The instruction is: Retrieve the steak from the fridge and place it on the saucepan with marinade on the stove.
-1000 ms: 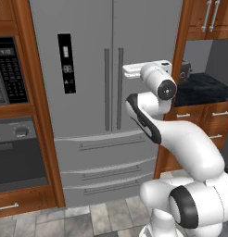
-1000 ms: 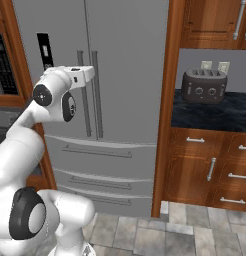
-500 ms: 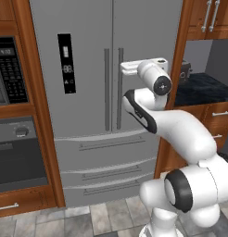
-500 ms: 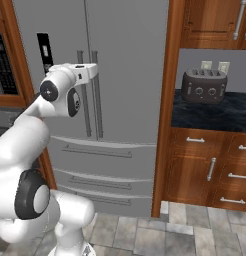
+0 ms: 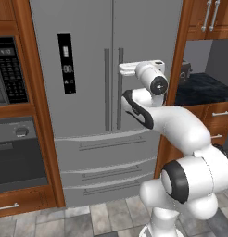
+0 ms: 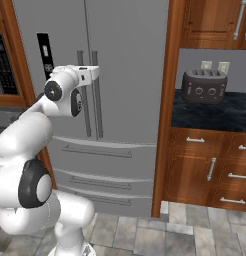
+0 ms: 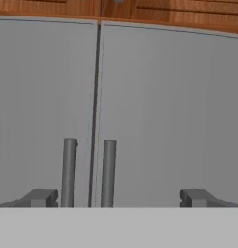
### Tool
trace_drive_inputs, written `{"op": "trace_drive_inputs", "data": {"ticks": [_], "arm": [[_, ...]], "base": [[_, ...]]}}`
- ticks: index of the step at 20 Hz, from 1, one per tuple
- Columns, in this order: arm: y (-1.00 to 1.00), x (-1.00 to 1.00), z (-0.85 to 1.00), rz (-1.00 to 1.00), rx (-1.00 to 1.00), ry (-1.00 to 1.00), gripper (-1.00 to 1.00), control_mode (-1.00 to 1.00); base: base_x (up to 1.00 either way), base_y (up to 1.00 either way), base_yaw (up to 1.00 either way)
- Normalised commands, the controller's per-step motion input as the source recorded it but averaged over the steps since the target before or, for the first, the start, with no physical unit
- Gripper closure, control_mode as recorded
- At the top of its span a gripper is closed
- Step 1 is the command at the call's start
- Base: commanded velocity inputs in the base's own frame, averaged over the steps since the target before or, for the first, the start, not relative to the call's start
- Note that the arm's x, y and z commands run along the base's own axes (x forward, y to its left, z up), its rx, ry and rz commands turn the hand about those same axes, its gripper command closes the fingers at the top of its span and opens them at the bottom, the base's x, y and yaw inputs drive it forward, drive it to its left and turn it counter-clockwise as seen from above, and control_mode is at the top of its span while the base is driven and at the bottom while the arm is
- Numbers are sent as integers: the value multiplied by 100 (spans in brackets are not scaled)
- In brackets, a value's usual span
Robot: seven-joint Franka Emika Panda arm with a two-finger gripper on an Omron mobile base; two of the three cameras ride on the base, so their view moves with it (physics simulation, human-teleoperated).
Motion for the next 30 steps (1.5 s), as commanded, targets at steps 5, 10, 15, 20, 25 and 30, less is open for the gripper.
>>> {"op": "trace_drive_inputs", "data": {"ticks": [5,10,15,20,25,30], "arm": [[5,26,-5,0,5,3,-100,-100],[8,27,-2,0,2,0,-100,-100],[3,28,0,0,0,0,-100,-100],[1,28,-4,0,0,0,-100,-100],[4,22,-8,0,0,0,-100,-100],[6,19,-9,0,0,0,-100,-100]], "base": [[0,0,0],[0,0,0],[0,0,0],[0,0,0],[0,0,0],[0,0,0]]}}
